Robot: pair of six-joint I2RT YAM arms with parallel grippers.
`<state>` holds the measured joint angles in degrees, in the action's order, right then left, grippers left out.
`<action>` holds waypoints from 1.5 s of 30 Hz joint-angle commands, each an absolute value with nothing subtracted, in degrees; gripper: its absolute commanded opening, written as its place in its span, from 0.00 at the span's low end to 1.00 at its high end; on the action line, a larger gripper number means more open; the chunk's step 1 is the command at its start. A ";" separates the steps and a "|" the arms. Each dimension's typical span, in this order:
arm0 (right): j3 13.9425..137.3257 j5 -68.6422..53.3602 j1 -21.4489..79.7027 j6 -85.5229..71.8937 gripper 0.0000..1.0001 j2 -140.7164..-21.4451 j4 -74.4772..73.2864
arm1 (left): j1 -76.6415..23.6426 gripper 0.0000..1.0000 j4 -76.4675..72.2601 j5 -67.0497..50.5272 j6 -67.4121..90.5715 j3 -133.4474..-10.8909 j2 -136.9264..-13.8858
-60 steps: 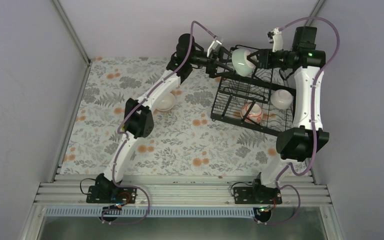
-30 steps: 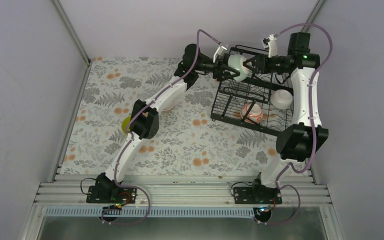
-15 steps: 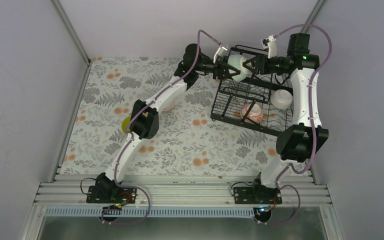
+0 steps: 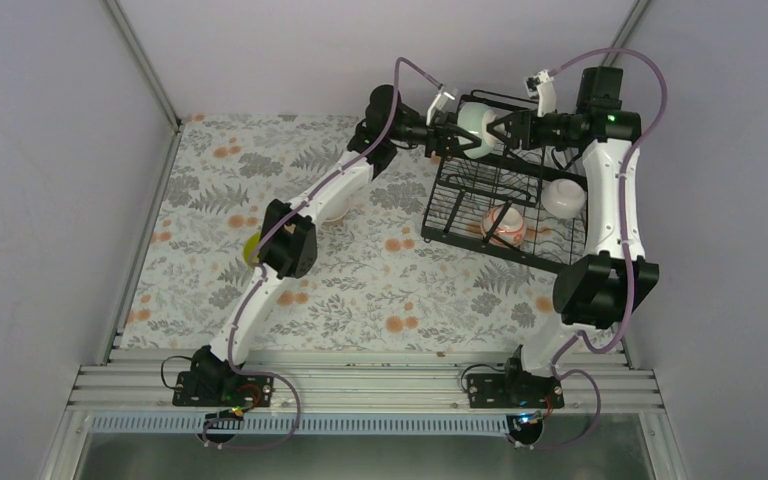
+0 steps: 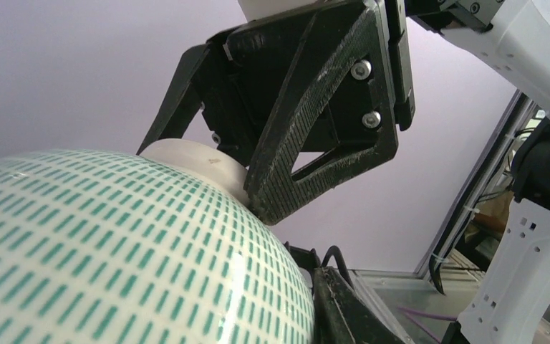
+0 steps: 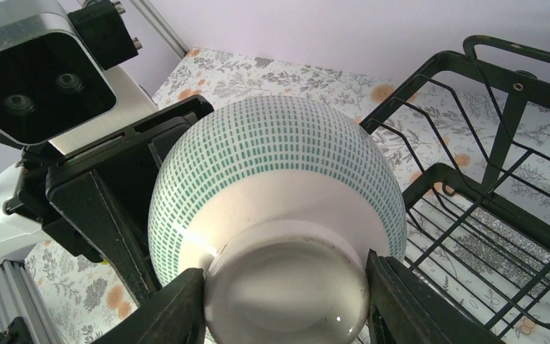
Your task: Unload the bowls from the dish rack
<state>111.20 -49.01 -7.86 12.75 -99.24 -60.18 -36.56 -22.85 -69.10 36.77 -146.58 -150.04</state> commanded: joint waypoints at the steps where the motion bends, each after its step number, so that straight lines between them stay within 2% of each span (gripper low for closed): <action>1: 111.20 -50.70 -7.12 13.01 0.53 -96.63 -60.40 | -36.91 0.22 -24.52 -67.93 35.76 -148.71 -145.39; 4: 111.18 -49.77 -7.12 12.68 0.56 -96.47 -60.24 | -36.91 0.21 -24.33 -68.07 35.60 -148.75 -144.99; 8: 111.10 -48.78 -7.09 12.36 0.58 -96.33 -60.25 | -36.98 0.16 -24.95 -68.10 36.63 -148.16 -144.64; 12: 111.14 -47.40 -7.10 12.15 0.59 -96.27 -60.23 | -37.01 0.06 -25.89 -68.09 37.69 -147.44 -144.26; 16: 110.70 -46.21 -7.10 11.70 0.60 -95.71 -59.46 | -37.08 0.03 -25.62 -68.05 37.52 -147.11 -144.21; 23: 112.43 -43.31 -7.52 11.60 0.59 -93.61 -59.90 | -37.36 0.02 -25.98 -68.30 37.48 -146.79 -144.14; 27: 115.91 -38.98 -8.68 11.93 0.63 -90.47 -60.36 | -37.44 0.02 -22.45 -67.88 33.95 -148.05 -143.73; 35: 114.69 -29.03 -8.96 14.00 0.67 -83.60 -61.47 | -37.53 0.02 2.59 -61.39 12.66 -152.90 -139.07; 41: 107.35 -28.02 -8.92 14.50 0.67 -81.03 -59.21 | -36.43 0.02 14.94 -50.48 -3.82 -148.68 -127.45; 45: 104.40 -26.82 -8.95 14.06 0.67 -80.76 -58.12 | -35.95 0.02 27.25 -42.77 -14.60 -150.29 -123.18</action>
<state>106.80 -29.26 -8.71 13.72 -80.34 -59.61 -36.45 16.75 -52.14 0.51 -147.89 -130.43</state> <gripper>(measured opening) 0.671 0.089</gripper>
